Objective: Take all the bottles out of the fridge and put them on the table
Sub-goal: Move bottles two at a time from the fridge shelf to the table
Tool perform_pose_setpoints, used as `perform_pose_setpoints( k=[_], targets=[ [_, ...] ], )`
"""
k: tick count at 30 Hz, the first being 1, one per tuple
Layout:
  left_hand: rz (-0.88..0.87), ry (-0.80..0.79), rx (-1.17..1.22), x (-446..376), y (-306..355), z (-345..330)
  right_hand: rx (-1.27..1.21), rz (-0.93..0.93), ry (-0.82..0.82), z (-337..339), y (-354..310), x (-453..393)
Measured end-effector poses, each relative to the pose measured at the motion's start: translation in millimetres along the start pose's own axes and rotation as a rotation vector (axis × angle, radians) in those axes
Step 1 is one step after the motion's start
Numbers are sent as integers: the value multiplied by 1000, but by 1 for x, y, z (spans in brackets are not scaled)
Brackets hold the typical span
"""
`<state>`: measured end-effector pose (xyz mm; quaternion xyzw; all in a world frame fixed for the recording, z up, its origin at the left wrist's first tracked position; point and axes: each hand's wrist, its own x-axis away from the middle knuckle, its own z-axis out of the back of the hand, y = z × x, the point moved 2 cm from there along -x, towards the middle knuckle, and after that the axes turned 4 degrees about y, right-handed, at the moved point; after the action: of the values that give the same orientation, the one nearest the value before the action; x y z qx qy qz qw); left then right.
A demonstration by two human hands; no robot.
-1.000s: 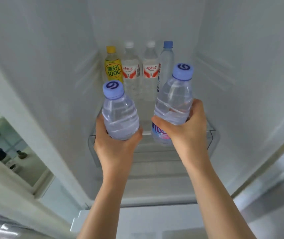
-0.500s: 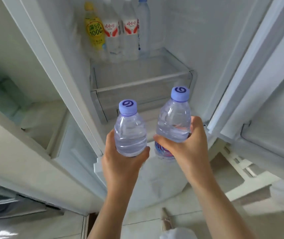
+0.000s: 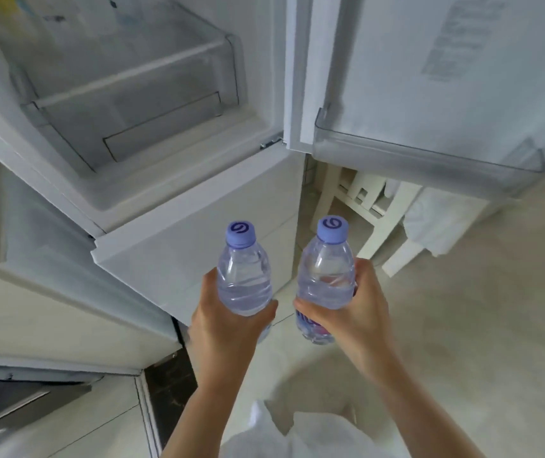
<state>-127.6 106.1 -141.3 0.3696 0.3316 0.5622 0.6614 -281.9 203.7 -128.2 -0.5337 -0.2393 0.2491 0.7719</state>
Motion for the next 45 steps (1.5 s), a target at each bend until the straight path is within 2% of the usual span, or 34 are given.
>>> perform_pose_setpoints(
  k=[4,9,15,22,26,30,37,45],
  targets=[
    [-30,-120,-46,46,19,-52,-3,-126,21,61,42,12],
    [-118,-274,-113,116,55,-131,51,-224,225,164,86,38],
    [-60,-529,-39,199,92,-238,88,-288,387,291,142,56],
    [-194,-586,-33,264,137,-317,62,-384,557,395,185,63],
    [-236,-655,-73,265,155,-358,12,-448,618,428,205,47],
    [-252,-641,-111,245,174,-407,-17,-488,657,458,219,13],
    [-270,-669,-72,193,234,-512,26,-466,691,519,224,-94],
    [-314,-689,-43,147,298,-602,72,-420,687,573,218,-205]
  ],
)
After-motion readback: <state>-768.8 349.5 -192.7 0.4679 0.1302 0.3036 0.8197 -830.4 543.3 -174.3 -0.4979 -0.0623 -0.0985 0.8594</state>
